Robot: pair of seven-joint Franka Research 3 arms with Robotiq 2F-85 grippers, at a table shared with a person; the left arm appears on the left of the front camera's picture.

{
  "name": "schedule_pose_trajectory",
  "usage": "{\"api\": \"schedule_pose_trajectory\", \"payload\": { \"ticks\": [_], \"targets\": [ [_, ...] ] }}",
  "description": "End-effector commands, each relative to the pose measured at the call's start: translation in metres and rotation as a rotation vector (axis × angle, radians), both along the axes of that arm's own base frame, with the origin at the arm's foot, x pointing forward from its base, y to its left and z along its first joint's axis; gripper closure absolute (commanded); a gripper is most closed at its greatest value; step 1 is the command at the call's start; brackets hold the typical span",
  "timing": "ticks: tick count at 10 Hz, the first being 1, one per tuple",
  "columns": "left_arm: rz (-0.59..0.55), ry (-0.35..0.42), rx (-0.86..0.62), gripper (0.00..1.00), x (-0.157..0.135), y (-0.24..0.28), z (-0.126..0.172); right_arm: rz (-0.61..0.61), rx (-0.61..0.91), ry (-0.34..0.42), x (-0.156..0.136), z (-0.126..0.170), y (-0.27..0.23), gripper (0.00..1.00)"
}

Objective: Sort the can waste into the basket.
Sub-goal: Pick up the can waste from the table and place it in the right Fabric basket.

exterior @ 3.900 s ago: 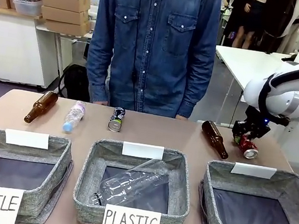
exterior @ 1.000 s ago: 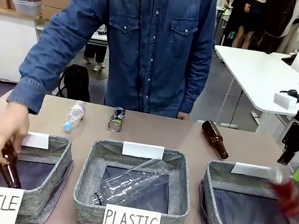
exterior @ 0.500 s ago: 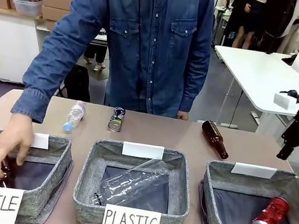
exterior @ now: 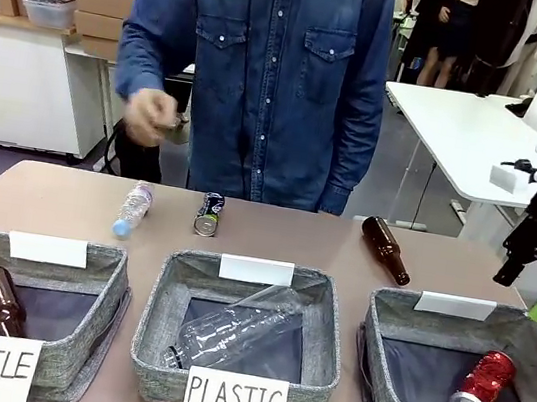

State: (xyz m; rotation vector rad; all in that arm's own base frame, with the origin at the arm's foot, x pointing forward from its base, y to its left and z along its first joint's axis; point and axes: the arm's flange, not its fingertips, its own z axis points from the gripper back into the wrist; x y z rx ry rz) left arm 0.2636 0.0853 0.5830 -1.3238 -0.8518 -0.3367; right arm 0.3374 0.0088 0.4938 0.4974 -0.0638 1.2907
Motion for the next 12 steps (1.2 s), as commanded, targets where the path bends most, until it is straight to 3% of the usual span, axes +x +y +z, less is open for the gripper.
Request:
{"api": "schedule_pose_trajectory", "payload": {
  "ticks": [1, 2, 4, 5, 7, 9, 10, 11, 12],
  "targets": [
    [-0.006, -0.025, -0.011, 0.00, 0.001, -0.001, 0.002, -0.687, 0.466, 0.111, 0.017, 0.030, 0.018, 0.00],
    [-0.006, -0.025, -0.011, 0.00, 0.001, -0.001, 0.002, -0.824, 0.574, 0.198, 0.017, 0.038, 0.022, 0.00],
    [-0.006, -0.025, -0.011, 0.00, 0.001, -0.001, 0.002, -1.153, 0.599, 0.317, 0.022, 0.038, 0.019, 0.00],
    [-0.006, -0.025, -0.011, 0.00, 0.001, -0.001, 0.002, -1.351, 0.612, 0.253, 0.024, 0.038, 0.013, 0.00],
    [-0.006, -0.025, -0.011, 0.00, 0.001, -0.001, 0.002, -1.463, 0.660, 0.188, 0.025, 0.037, 0.002, 0.00],
    [-0.006, -0.025, -0.011, 0.00, 0.001, -0.001, 0.002, -1.691, 0.628, 0.056, 0.027, 0.034, -0.010, 0.00],
    [-0.006, -0.025, -0.011, 0.00, 0.001, -0.001, 0.002, -1.643, 0.600, 0.050, 0.030, 0.031, -0.009, 0.00],
    [-0.006, -0.025, -0.011, 0.00, 0.001, -0.001, 0.002, -1.323, 0.552, 0.236, 0.034, 0.040, -0.032, 0.00],
    [-0.006, -0.025, -0.011, 0.00, 0.001, -0.001, 0.002, -1.323, 0.552, 0.236, 0.034, 0.040, -0.032, 0.00]
  ]
}}
